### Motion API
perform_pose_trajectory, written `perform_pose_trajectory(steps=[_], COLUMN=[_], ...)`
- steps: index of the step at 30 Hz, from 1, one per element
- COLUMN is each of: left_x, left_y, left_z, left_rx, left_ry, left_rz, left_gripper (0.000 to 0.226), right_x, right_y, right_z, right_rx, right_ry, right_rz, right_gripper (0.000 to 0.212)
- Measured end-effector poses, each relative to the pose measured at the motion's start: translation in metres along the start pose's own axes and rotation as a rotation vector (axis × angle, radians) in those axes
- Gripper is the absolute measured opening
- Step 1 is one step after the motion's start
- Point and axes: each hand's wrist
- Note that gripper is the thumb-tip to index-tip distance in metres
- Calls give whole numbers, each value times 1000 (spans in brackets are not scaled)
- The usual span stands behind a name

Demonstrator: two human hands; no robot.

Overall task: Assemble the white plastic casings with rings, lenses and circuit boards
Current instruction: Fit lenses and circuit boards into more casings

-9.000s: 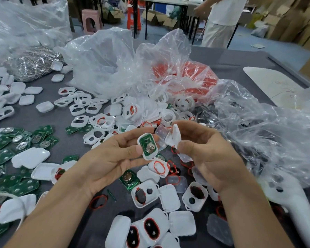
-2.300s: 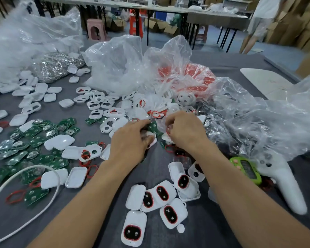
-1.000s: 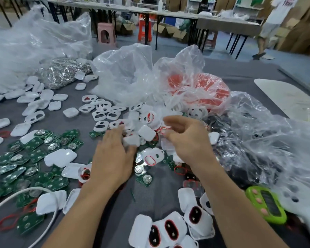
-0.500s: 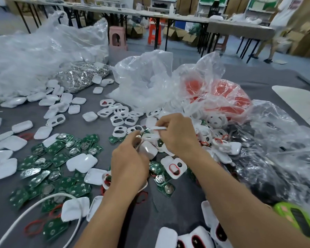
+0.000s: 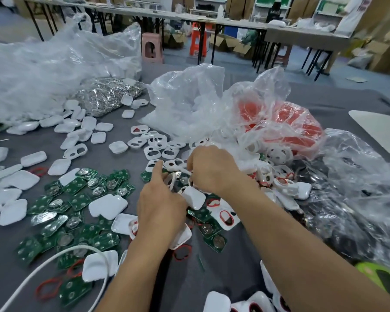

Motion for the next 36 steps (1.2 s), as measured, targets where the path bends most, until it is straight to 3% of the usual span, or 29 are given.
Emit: perform_pose_trajectory(steps=[2, 5, 8, 10, 14, 16, 20, 23, 25, 31, 34, 36], left_x=[0, 2, 4, 7, 17, 19, 19, 21, 23, 31, 31, 32], left_y=[0, -12, -25, -32, -41, -42, -42, -45, -49, -56, -56, -58], left_z=[1, 7, 14, 19, 30, 32, 30, 25, 24, 23, 22, 23], left_rx=[21, 193, 340, 304, 21, -13, -46, 30, 135, 167, 198, 205], left_ry=[56, 120, 13, -158, -758, -840, -794, -596, -437, -425, -394, -358], left_rz=[37, 159, 198, 76, -294, -341, -369, -327, -251, -270, -267, -282], left_gripper=[79, 64, 46, 39, 25, 25, 28, 30, 30, 28, 29, 26], right_x=[5, 4, 1, 5, 12, 20, 35, 39, 41, 44, 43, 42], right_y=[-3, -21, -50, -68, -98, -111, -141, -153, -154, -150, -151, -151], right_z=[6, 21, 35, 44, 53, 57, 88, 112, 114, 105, 100, 95], right_rx=[46, 199, 325, 364, 285, 324, 500, 581, 517, 349, 325, 334], right_ry=[129, 617, 1091, 1270, 1394, 1332, 787, 508, 511, 558, 543, 504], right_rz=[154, 337, 270, 160, 78, 126, 419, 419, 365, 256, 126, 126], right_gripper=[16, 15, 16, 28, 29, 24, 19, 18, 14, 16, 20, 19])
Point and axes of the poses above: each hand's wrist, its own y-axis towards the middle knuckle, its own x-axis out of the palm, z = x × y, and after that the axes turned 6 degrees about -y, right-handed
